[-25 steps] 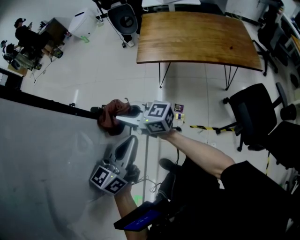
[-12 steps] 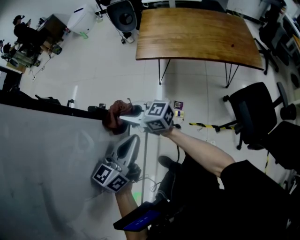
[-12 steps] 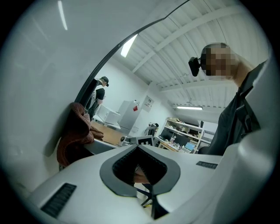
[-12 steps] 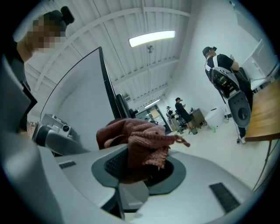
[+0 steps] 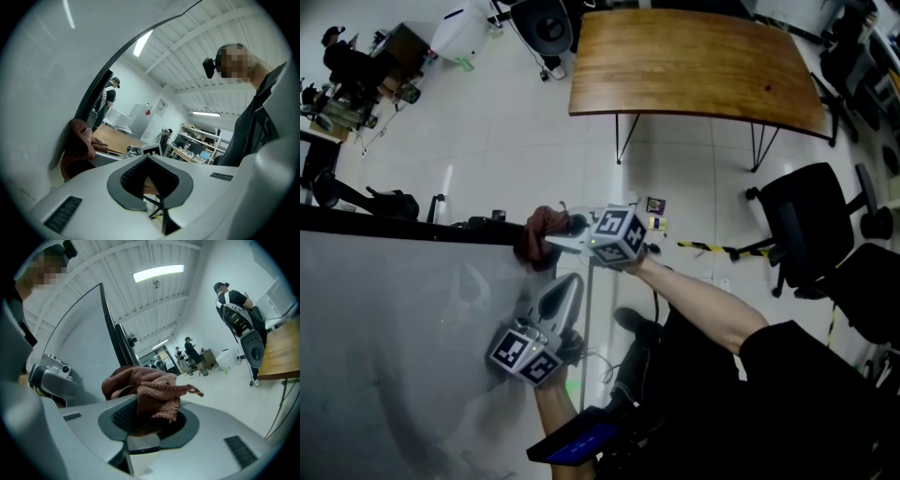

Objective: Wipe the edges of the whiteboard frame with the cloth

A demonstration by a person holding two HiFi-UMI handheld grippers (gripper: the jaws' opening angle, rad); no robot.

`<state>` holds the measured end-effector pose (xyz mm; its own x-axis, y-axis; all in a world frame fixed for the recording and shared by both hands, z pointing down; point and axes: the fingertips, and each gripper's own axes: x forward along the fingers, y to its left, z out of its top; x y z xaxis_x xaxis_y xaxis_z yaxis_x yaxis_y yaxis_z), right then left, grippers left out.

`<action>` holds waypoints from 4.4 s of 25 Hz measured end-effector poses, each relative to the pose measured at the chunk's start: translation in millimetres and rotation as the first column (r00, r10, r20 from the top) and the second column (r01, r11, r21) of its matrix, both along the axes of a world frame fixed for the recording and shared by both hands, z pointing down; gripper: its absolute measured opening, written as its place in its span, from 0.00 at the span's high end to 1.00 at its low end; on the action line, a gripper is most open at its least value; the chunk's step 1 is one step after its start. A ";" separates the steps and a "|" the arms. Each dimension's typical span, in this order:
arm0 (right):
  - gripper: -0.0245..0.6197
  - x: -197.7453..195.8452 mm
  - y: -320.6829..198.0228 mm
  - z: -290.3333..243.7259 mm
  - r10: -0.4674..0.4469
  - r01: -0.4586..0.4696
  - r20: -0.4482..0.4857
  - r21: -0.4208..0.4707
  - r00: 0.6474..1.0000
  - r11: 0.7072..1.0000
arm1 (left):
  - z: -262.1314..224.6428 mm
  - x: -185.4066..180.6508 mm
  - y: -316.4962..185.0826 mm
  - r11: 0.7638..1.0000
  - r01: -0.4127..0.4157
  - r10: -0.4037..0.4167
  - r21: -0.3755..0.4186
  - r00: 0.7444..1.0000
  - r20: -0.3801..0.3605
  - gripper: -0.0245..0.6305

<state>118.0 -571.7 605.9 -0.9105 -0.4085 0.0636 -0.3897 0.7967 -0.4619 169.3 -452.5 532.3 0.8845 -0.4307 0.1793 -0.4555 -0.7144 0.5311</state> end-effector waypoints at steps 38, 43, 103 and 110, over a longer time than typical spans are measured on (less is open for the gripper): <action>0.76 4.9 -1.5 126.3 -0.072 0.047 -0.158 -0.155 0.985 0.987 | 98.3 20.6 -8.8 0.975 0.088 -0.088 -0.204 0.996 0.006 0.98; 0.76 4.6 -1.4 140.9 -0.058 0.027 -0.177 -0.176 0.983 0.984 | 106.3 23.6 -8.2 0.973 0.083 -0.081 -0.214 0.997 0.015 0.98; 0.77 -60.5 77.7 175.1 -0.085 0.013 -0.384 -0.185 0.919 0.983 | 91.8 -28.2 51.8 0.986 -0.055 0.051 -0.158 0.998 -0.035 0.98; 0.76 -3.7 84.6 116.1 0.109 -0.136 -0.110 -0.287 0.988 0.948 | 73.6 -11.3 58.6 0.983 -0.118 0.101 -0.138 0.987 -0.122 0.98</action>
<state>114.3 -487.2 722.0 -0.8392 -0.4673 0.2781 -0.5275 0.5755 -0.6249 158.0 -393.9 605.8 0.9432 -0.3069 0.1275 -0.3090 -0.6687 0.6763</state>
